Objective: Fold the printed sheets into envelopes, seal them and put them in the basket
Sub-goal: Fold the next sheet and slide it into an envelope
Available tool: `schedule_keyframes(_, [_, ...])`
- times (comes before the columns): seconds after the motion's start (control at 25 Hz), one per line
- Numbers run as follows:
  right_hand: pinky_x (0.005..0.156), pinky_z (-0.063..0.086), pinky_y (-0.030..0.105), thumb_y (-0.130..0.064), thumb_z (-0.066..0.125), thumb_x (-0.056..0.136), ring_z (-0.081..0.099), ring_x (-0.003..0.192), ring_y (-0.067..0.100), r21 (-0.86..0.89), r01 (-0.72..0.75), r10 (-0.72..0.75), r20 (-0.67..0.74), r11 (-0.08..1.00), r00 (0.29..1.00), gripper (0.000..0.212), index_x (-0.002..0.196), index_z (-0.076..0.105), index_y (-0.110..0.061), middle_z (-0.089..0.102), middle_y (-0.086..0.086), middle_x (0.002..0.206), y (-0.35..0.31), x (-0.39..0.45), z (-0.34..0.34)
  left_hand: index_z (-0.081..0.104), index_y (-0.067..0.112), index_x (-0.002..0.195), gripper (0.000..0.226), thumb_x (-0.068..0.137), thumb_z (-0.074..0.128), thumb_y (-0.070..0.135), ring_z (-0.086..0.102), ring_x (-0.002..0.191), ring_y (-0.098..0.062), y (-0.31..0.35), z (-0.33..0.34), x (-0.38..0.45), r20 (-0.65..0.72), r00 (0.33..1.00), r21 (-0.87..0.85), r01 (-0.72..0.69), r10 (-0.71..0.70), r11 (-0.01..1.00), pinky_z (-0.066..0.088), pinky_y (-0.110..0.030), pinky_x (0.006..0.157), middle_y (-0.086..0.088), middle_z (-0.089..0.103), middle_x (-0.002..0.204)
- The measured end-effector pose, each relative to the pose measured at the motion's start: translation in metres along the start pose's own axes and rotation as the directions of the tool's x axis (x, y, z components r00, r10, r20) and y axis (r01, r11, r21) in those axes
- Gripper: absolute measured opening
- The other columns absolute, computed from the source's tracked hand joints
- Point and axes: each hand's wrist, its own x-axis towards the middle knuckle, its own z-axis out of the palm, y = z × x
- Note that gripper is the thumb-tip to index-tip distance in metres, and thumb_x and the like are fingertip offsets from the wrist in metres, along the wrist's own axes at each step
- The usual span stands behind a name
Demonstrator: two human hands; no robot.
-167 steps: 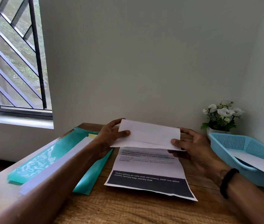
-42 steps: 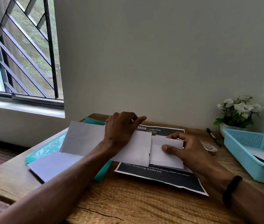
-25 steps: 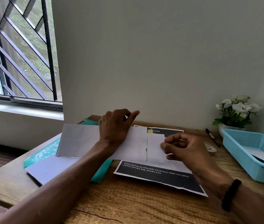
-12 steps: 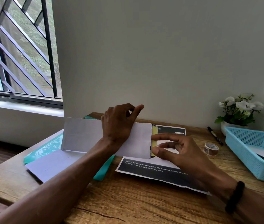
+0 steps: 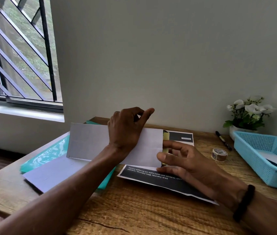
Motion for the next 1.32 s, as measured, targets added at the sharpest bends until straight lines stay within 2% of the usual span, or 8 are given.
schedule_keyframes(0.32, [0.096,0.062,0.042,-0.007,0.079,0.082,0.076,0.109,0.025,-0.058,0.066,-0.066,0.003,0.996,0.998,0.033,0.111,0.079,-0.022,0.081,0.003,0.113,-0.002,-0.002,0.003,0.082,0.026,0.085,0.042,0.093,0.064,0.063,0.068,0.058,-0.014,0.021,-0.001,0.001,0.012,0.997,0.09,-0.077,0.076,0.993,0.053,-0.031,0.056,0.006,0.073,0.065])
schedule_keyframes(0.48, [0.082,0.065,0.045,0.001,0.079,0.08,0.077,0.101,0.035,0.055,0.161,-0.148,-0.185,0.985,0.971,0.036,0.114,0.075,-0.009,0.079,0.019,0.113,0.001,0.013,-0.016,0.082,0.027,0.084,0.061,0.087,0.052,0.08,0.061,0.063,-0.015,0.039,-0.002,0.016,0.248,0.967,0.269,-0.003,-0.066,0.963,0.037,-0.027,0.059,0.005,0.072,0.071])
schedule_keyframes(0.56, [0.075,0.065,0.044,-0.001,0.082,0.073,0.078,0.096,0.037,0.159,0.205,-0.156,-0.276,0.966,0.948,0.046,0.117,0.07,-0.005,0.076,0.024,0.114,-0.003,0.019,-0.029,0.082,0.026,0.088,0.066,0.08,0.054,0.086,0.061,0.069,-0.016,0.051,-0.005,0.034,0.468,0.865,0.307,0.033,-0.182,0.951,0.04,-0.029,0.062,0.004,0.07,0.075])
schedule_keyframes(0.68, [0.069,0.065,0.037,0.005,0.08,0.075,0.078,0.088,0.029,0.276,0.257,-0.144,-0.369,0.926,0.918,0.051,0.123,0.065,-0.005,0.075,0.02,0.108,-0.004,0.025,-0.045,0.081,0.022,0.105,0.053,0.078,0.077,0.067,0.074,0.088,-0.017,0.058,-0.009,0.058,0.761,0.567,0.173,0.291,-0.316,0.941,0.059,-0.032,0.077,0.002,0.078,0.096])
schedule_keyframes(0.84, [0.068,0.063,0.032,0.005,0.077,0.085,0.076,0.085,0.027,0.244,0.188,-0.063,-0.443,0.951,0.894,0.033,0.117,0.068,0.0,0.074,0.024,0.114,0.007,0.032,-0.059,0.07,0.012,0.121,0.028,0.095,0.074,0.021,0.077,0.085,-0.02,0.048,0.007,0.031,0.87,0.298,0.073,0.709,-0.392,0.701,0.064,-0.032,0.073,-0.01,0.078,0.105])
schedule_keyframes(1.04, [0.068,0.061,0.034,0.011,0.068,0.09,0.071,0.076,0.026,0.138,0.079,0.004,-0.521,0.987,0.853,0.018,0.093,0.072,-0.007,0.073,0.021,0.099,0.009,0.034,-0.067,0.069,0.011,0.108,0.015,0.097,0.065,0.002,0.068,0.07,-0.019,0.025,0.033,-0.012,0.829,0.455,-0.242,0.817,-0.326,0.524,0.06,-0.028,0.061,-0.01,0.069,0.089])
schedule_keyframes(1.2, [0.063,0.063,0.028,0.012,0.063,0.091,0.071,0.079,0.025,0.132,0.044,0.031,-0.52,0.99,0.854,0.022,0.109,0.073,0.006,0.074,0.021,0.103,0.008,0.032,-0.066,0.074,0.033,0.092,0.019,0.089,0.07,0.051,0.069,0.082,-0.011,0.006,0.051,-0.032,0.651,0.736,-0.061,0.295,-0.186,0.954,0.061,-0.035,0.076,0.01,0.073,0.093])
schedule_keyframes(1.32, [0.074,0.065,0.029,0.003,0.07,0.091,0.075,0.093,0.029,0.177,0.096,-0.004,-0.457,0.979,0.889,0.027,0.117,0.072,0.011,0.078,0.019,0.108,0.003,0.032,-0.063,0.075,0.031,0.092,0.047,0.089,0.052,0.071,0.062,0.084,-0.009,0.01,0.046,-0.03,0.547,0.837,0.004,0.024,-0.022,1.0,0.051,-0.031,0.073,0.006,0.066,0.097])
